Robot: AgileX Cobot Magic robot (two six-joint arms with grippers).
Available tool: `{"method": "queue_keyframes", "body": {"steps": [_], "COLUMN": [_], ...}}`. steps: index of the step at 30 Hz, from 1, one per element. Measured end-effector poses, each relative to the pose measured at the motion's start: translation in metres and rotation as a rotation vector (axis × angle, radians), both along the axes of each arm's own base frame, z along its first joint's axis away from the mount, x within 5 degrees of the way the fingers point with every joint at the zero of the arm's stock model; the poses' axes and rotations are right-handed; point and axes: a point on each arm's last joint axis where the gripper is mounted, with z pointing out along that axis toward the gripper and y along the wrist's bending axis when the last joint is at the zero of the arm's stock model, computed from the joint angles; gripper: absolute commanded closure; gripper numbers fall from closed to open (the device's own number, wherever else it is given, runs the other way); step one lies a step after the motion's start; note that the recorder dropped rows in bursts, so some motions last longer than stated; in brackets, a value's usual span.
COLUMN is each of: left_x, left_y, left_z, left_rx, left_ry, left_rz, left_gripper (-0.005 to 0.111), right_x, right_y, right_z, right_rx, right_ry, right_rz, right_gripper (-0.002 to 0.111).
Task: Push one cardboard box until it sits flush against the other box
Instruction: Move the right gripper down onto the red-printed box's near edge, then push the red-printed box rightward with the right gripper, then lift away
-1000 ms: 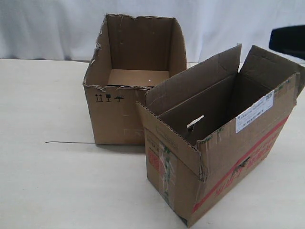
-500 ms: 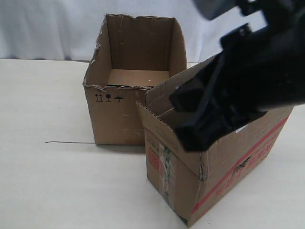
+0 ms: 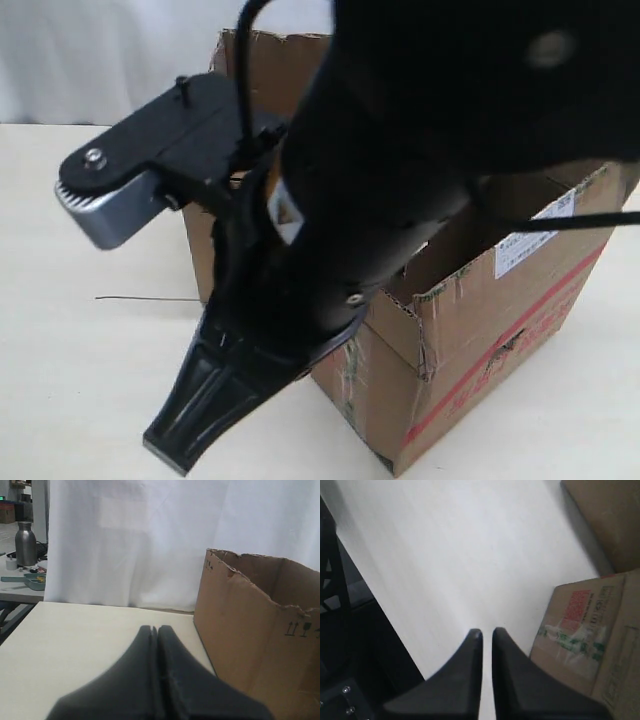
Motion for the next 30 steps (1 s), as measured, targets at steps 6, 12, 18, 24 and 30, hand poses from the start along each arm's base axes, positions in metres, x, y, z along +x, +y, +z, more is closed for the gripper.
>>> {"method": "queue_keyframes", "body": {"steps": [6, 12, 18, 24, 30], "left_x": [0.000, 0.000, 0.000, 0.000, 0.000], "left_y": [0.000, 0.000, 0.000, 0.000, 0.000], "left_z": [0.000, 0.000, 0.000, 0.000, 0.000], "left_rx": [0.000, 0.000, 0.000, 0.000, 0.000], "left_ry": [0.000, 0.000, 0.000, 0.000, 0.000], "left_rz": [0.000, 0.000, 0.000, 0.000, 0.000], "left_gripper": [0.107, 0.107, 0.107, 0.107, 0.107], "right_x": [0.007, 0.011, 0.011, 0.017, 0.021], "right_y": [0.017, 0.018, 0.009, -0.006, -0.015], "right_z": [-0.027, -0.031, -0.053, -0.074, -0.083], "right_rx": [-0.091, -0.118, -0.209, -0.329, -0.389], "right_ry": [0.009, -0.021, -0.034, -0.118, -0.195], "right_rz": [-0.003, -0.003, -0.008, -0.034, -0.038], "right_gripper": [0.103, 0.103, 0.103, 0.103, 0.103]}}
